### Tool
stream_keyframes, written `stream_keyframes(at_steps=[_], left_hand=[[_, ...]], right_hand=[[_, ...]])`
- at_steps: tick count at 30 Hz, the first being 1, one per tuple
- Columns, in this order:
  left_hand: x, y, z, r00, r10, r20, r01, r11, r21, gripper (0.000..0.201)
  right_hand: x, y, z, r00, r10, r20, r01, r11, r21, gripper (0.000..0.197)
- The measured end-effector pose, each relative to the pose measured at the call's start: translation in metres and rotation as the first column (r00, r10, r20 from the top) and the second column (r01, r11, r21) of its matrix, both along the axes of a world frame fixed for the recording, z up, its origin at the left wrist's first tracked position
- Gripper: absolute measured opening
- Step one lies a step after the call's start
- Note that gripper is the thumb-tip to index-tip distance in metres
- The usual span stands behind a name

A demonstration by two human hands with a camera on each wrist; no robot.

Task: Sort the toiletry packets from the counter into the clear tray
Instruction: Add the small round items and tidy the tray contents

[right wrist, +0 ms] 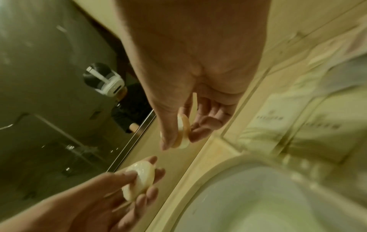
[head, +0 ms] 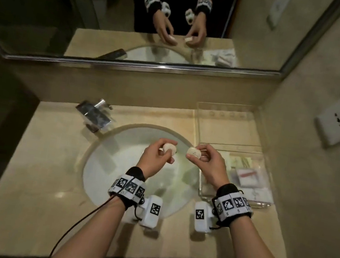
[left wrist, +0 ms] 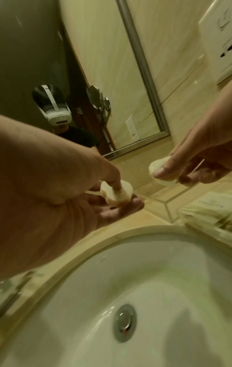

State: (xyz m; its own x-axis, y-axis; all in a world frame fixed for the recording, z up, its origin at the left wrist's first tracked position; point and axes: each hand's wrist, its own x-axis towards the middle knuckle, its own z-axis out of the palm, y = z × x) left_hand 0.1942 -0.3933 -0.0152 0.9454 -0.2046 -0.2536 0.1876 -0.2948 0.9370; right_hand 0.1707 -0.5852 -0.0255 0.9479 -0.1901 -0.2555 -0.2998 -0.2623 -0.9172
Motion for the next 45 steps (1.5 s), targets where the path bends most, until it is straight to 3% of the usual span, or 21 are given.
stream_keyframes(at_steps=[6,11,17,23,28,36,45], left_hand=[[0.002,-0.073,-0.012,0.997,-0.061,-0.036,0.059,0.996,-0.060,0.016],[0.005,-0.114,-0.015,0.995,-0.095,-0.038,0.094,0.995,-0.026,0.020],[0.008,-0.141,-0.021,0.996,-0.061,-0.070,0.062,0.998,0.018,0.022],[0.004,-0.156,-0.024,0.991,-0.096,-0.088,0.101,0.994,0.046,0.019],[0.003,-0.160,-0.026,0.989,-0.117,-0.090,0.122,0.991,0.062,0.017],[0.006,-0.165,-0.024,0.987,-0.133,-0.090,0.142,0.986,0.092,0.018],[0.007,-0.165,-0.026,0.987,-0.122,-0.109,0.129,0.989,0.068,0.018]], right_hand=[[-0.014,-0.086,-0.002,0.974,-0.220,-0.046,0.218,0.974,-0.061,0.036],[-0.015,-0.128,-0.002,0.917,-0.381,-0.115,0.378,0.924,-0.047,0.041],[-0.011,-0.159,-0.016,0.918,-0.359,-0.170,0.354,0.933,-0.061,0.027],[0.002,-0.173,-0.042,0.935,-0.335,-0.117,0.258,0.868,-0.425,0.029],[0.010,-0.178,-0.050,0.921,-0.362,-0.144,0.232,0.807,-0.543,0.023],[0.014,-0.181,-0.050,0.928,-0.352,-0.119,0.195,0.735,-0.650,0.023],[0.007,-0.175,-0.062,0.942,-0.316,-0.109,0.157,0.706,-0.691,0.038]])
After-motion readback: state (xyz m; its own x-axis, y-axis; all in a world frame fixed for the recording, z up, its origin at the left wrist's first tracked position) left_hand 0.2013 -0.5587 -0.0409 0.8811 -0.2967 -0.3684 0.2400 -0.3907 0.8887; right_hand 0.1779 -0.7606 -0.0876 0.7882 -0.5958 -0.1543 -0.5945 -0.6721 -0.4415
